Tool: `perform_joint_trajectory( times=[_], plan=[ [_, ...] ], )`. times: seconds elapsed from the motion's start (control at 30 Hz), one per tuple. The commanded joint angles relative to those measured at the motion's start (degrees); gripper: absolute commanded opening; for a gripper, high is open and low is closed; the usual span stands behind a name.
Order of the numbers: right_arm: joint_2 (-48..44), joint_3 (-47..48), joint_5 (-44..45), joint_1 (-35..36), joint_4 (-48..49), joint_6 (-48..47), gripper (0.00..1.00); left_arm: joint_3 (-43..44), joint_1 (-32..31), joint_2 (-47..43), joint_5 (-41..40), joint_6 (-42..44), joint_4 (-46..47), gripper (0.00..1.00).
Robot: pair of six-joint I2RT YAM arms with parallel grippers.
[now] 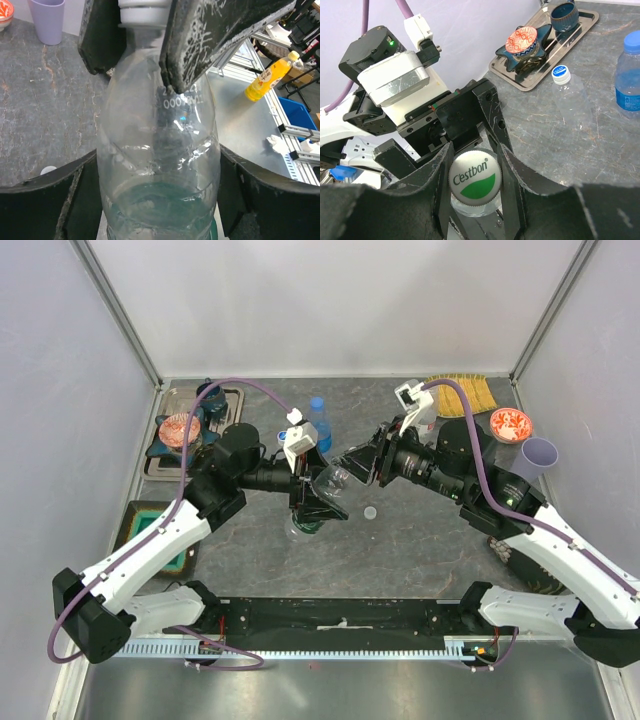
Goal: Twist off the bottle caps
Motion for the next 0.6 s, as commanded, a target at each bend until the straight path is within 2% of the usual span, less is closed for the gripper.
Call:
perform_joint_trajectory(
  times=[0.0,0.23,0.27,0.33,0.37,0.47,0.57],
  plan=[
    [-0.46,2.02,-0.72,-0.03,3.43,1.10,0.00,1.27,-0.18,-0.05,-0.67,4.09,-0.74,0.79],
    [-1.42,0.97,-0.63,-0.03,3.26,0.84,0.00,0.91,-0.18,-0.22,-1.02,4.71,-0.74,0.57],
    [-1.34,1.05,-0.29,-0.03,2.82,0.67,0.17,0.83,-0.18,-0.39,-1.46,4.71,-0.57,0.54],
    [-1.43,1.41,0.33,-0.12,2.12,-0.04,0.43,0.74,-0.18,-0.83,-2.95,4.97,-0.56,0.50],
    [-1.51,2.02,1.64,-0.03,1.24,-0.39,0.63,0.74,-0.09,-0.92,-3.83,5.06,-0.65,0.48],
    [-1.51,3.86,4.28,-0.03,-0.69,-1.18,0.82,0.82,-0.62,-1.54,-8.65,6.11,-1.18,0.44],
    [-1.51,4.92,8.49,-0.03,-1.31,-0.66,0.88,1.00,-2.54,-2.24,-16.29,8.30,-2.05,0.43]
  ],
)
